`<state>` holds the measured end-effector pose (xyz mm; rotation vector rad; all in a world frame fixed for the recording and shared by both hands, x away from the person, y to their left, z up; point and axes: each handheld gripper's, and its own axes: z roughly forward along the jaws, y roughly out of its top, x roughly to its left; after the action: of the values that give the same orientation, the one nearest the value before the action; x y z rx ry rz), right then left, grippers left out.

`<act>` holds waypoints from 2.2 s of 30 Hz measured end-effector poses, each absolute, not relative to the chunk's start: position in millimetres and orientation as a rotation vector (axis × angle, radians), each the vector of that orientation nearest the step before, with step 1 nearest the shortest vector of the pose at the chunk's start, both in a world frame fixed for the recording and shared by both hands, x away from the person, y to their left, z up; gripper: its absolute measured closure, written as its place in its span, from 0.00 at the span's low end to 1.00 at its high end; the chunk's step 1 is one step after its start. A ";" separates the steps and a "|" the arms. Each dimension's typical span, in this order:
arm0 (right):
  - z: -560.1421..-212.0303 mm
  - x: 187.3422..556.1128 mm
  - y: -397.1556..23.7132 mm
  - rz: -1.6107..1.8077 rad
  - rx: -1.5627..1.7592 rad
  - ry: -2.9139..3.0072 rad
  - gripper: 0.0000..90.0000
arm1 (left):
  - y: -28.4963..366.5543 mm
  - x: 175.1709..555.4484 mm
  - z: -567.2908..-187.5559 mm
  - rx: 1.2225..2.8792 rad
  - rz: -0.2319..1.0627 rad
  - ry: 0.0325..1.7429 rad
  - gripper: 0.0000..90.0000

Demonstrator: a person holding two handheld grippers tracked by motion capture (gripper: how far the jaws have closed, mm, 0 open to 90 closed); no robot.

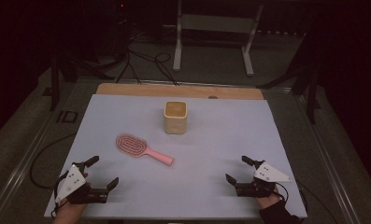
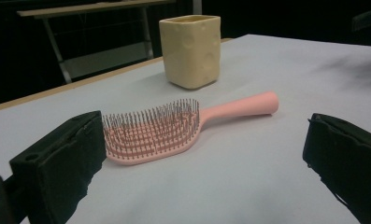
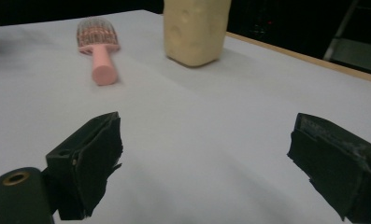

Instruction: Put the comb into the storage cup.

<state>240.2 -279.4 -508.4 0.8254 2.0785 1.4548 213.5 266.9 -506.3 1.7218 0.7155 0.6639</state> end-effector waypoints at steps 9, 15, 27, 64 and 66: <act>-508.3 239.2 -277.2 1.437 0.812 2.080 0.10 | 266.8 214.6 -506.5 1.723 0.652 0.725 0.00; -507.2 238.6 -277.5 1.436 0.814 2.065 0.10 | 265.9 214.6 -505.0 1.725 0.649 0.730 0.00; -506.0 238.3 -277.5 1.427 0.816 2.050 0.10 | 266.8 214.3 -496.0 1.715 0.627 0.733 0.00; -504.3 238.8 -276.7 1.437 0.809 2.034 0.10 | 229.4 253.2 -430.7 1.823 0.496 0.659 0.00; -504.5 238.9 -276.4 1.442 0.818 2.034 0.10 | 226.6 255.8 -429.4 1.833 0.488 0.655 0.00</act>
<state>238.9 -276.4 -504.5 0.8183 2.0335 1.4421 255.8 226.6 -429.4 1.8325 0.6552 0.4884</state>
